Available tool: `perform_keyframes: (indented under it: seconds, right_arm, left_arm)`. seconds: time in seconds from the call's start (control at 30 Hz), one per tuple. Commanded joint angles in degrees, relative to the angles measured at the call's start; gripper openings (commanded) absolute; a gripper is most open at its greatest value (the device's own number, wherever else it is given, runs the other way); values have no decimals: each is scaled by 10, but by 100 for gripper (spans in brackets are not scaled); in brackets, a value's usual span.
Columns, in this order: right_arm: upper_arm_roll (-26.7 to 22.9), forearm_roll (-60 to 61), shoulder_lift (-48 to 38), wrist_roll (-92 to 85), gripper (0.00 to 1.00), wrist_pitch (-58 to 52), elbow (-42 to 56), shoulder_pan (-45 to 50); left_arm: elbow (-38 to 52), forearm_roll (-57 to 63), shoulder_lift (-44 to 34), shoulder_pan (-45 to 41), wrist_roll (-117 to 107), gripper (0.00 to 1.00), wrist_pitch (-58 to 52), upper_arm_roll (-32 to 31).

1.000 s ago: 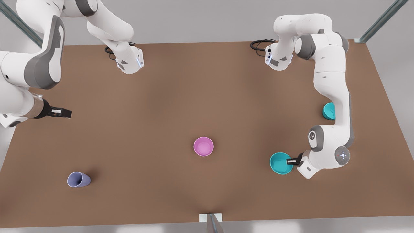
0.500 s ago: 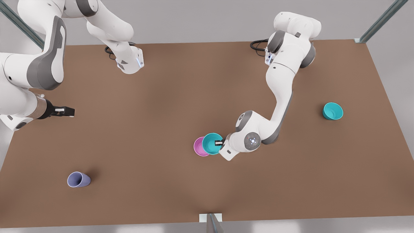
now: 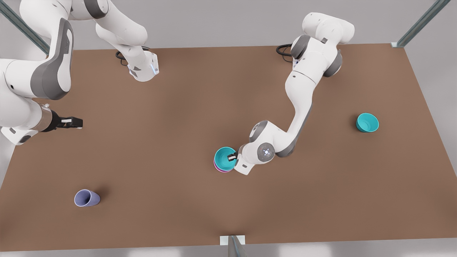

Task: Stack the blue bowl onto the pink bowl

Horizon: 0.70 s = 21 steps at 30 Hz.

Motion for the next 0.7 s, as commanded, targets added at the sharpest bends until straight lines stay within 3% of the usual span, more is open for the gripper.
perform_keyframes:
  seconds: [0.0, 0.63, 0.67]
  right_arm:
    - [0, 0, -1, -19, 100, 0, 0, 0]
    - [0, 1, -1, -19, 100, 0, 0, 0]
    - [0, 0, -1, -19, 100, 0, 0, 0]
  left_arm:
    - [0, -2, 1, -2, -118, 21, 22, 0]
    - [-1, -1, 12, -6, -115, 21, 24, -1]
    - [-1, -1, 13, -6, -110, 39, 25, -1]
